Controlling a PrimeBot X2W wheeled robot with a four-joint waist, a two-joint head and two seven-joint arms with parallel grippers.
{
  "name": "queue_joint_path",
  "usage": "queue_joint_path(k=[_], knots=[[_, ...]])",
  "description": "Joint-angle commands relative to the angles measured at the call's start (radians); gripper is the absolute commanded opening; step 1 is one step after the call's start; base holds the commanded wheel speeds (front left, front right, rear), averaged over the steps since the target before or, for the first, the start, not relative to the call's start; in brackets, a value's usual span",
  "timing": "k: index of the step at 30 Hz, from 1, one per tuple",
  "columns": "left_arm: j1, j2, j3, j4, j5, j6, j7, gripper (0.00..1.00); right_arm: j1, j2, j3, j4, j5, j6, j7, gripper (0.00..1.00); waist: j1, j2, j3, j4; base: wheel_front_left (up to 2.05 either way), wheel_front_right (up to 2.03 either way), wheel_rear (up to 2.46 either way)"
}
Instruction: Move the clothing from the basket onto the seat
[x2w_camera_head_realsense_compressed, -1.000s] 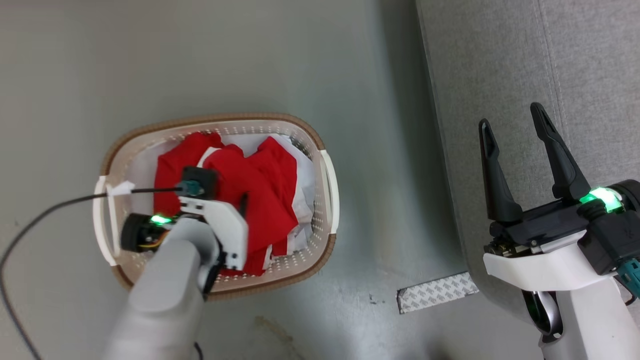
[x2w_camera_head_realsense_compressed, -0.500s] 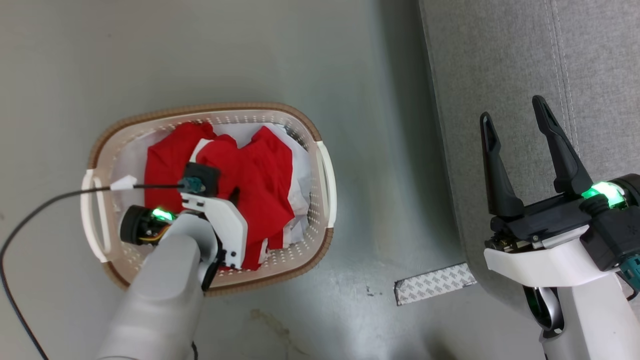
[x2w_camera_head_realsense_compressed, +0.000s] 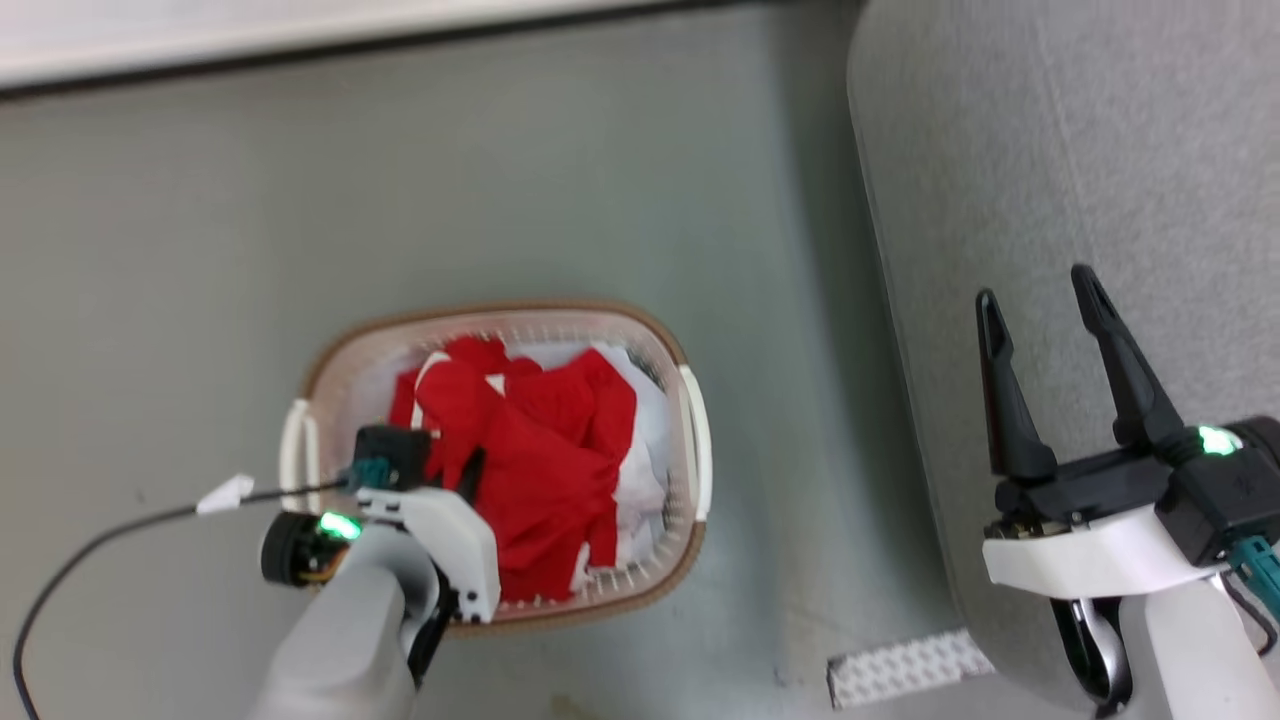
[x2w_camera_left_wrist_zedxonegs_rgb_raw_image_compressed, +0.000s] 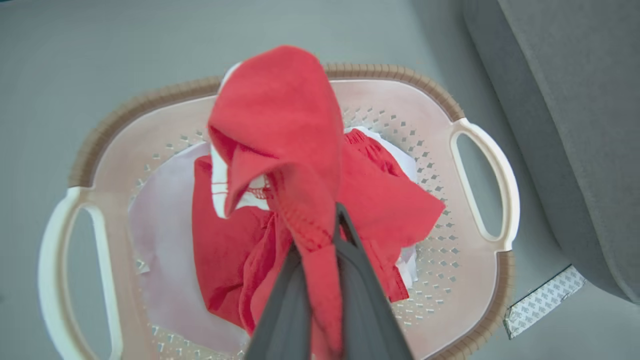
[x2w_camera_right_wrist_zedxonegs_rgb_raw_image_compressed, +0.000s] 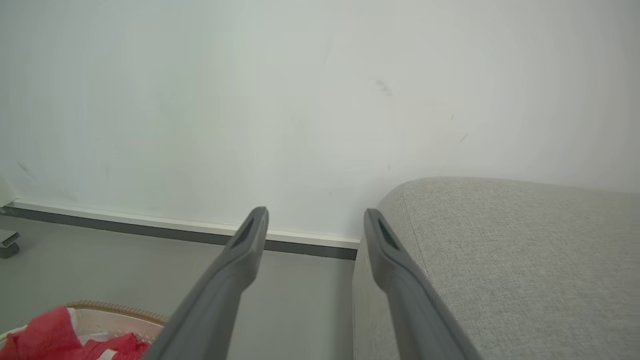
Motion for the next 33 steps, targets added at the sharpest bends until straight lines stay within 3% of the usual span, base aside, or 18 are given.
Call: queue_joint_path(k=[1, 7, 14, 27, 33], knots=[[0.036, 0.003, 0.001, -0.016, -0.021, -0.006, -0.014, 0.00, 0.025, -0.004, -0.012, 0.012, 0.003, -0.002, 0.001, 1.00, 0.0001, 0.0000, -0.101, 0.049, 0.00, 0.00, 0.00], [0.144, 0.008, 0.003, -0.128, -0.101, -0.007, -0.045, 0.00, 0.093, -0.004, -0.042, 0.046, -0.013, -0.002, 0.001, 1.00, 0.0001, 0.0000, -0.241, 0.102, 0.00, 0.00, 0.00], [0.290, 0.041, 0.037, -0.352, -0.162, 0.003, -0.056, 0.00, 0.174, -0.004, -0.079, 0.072, -0.033, -0.002, 0.001, 1.00, 0.0001, 0.0000, -0.371, 0.147, 0.00, 0.00, 0.00], [0.586, 0.115, 0.115, -0.893, -0.186, 0.140, -0.030, 0.00, 0.279, -0.003, -0.078, 0.095, -0.041, -0.002, 0.001, 1.00, 0.0001, 0.0000, -0.532, 0.167, 0.00, 0.00, 0.00], [0.676, 0.144, 0.131, -1.038, -0.188, 0.170, 0.004, 0.00, 0.309, -0.003, -0.058, 0.109, -0.037, -0.002, 0.001, 1.00, 0.0001, 0.0000, -0.573, 0.159, 0.00, 0.00, 0.00]])
